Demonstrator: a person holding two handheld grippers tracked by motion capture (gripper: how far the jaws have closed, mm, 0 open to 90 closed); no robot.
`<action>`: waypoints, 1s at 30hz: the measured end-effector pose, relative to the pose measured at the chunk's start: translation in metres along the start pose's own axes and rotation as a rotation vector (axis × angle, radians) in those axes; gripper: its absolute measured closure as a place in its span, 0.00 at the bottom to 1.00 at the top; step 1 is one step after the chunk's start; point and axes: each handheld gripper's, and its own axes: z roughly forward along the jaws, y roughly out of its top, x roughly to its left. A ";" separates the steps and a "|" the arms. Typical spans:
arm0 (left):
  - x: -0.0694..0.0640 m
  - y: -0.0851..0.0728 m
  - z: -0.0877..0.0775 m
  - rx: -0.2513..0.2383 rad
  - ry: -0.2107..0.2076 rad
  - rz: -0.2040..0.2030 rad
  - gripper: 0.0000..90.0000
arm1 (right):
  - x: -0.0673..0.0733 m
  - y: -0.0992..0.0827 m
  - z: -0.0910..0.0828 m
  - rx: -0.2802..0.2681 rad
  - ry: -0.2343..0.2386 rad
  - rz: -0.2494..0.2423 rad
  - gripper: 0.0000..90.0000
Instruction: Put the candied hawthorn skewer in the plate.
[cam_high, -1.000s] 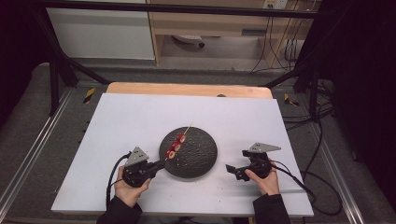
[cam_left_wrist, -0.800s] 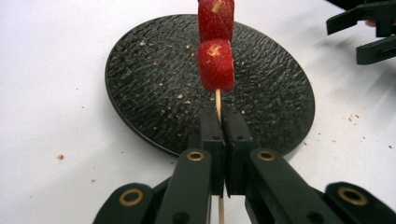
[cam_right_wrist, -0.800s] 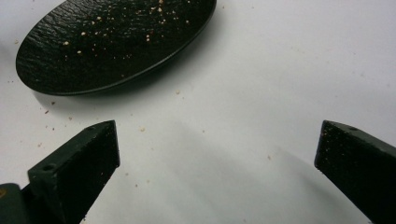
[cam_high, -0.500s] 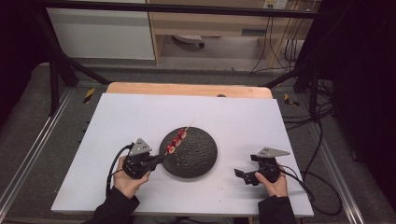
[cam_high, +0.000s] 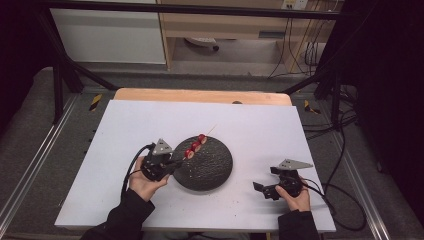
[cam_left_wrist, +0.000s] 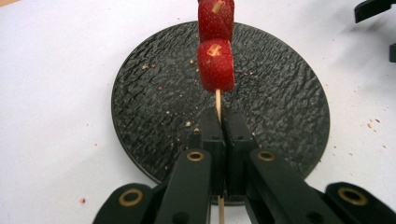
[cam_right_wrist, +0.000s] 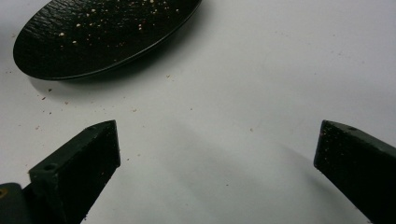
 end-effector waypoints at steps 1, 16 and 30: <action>0.000 0.001 0.002 0.002 0.001 -0.002 0.98 | -0.001 0.000 0.000 0.000 0.000 -0.005 0.01; -0.002 0.000 0.031 0.095 0.036 -0.022 0.98 | 0.000 -0.003 0.000 -0.001 0.009 0.002 0.01; -0.008 -0.011 0.042 0.161 0.054 -0.044 0.98 | -0.001 -0.003 0.000 -0.003 0.011 0.007 0.01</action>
